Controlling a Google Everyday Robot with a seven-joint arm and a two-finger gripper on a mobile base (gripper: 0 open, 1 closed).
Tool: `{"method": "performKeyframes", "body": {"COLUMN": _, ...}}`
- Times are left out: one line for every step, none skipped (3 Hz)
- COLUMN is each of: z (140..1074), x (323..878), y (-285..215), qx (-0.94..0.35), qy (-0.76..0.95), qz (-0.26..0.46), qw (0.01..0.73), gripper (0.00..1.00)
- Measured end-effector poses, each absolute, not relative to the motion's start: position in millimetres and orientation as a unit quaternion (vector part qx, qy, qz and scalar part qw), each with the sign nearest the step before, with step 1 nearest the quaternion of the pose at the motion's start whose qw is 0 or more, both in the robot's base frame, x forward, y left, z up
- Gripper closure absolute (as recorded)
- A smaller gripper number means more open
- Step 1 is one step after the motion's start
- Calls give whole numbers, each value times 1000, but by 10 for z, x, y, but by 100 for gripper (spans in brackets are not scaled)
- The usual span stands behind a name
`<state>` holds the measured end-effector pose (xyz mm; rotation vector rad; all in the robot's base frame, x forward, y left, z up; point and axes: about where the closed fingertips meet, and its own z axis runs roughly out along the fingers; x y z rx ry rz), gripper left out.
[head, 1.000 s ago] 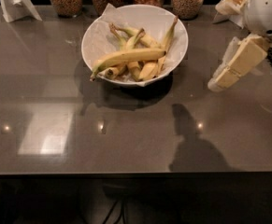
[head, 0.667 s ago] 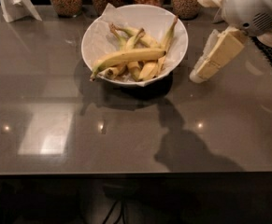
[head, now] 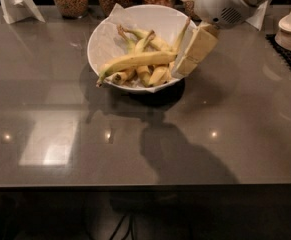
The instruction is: Pick banana from white bowl
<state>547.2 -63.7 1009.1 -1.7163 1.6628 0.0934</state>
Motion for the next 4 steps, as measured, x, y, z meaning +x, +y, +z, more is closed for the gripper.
{"method": "performKeyframes", "body": {"z": 9981, "x": 5673, "y": -424, "qx": -688, "qy": 630, "qz": 8, "qw": 361, "gripper": 0}}
{"method": "performKeyframes", "body": {"z": 9904, "x": 5855, "y": -301, "qx": -698, "qy": 621, "qz": -9, "qw": 355, "gripper": 13}}
{"method": "performKeyframes", "body": {"z": 9836, "x": 5972, "y": -216, "qx": -704, "qy": 618, "qz": -15, "qw": 349, "gripper": 32}}
{"method": "performKeyframes", "body": {"z": 9760, "x": 6061, "y": -150, "qx": -707, "qy": 619, "qz": -13, "qw": 342, "gripper": 42}}
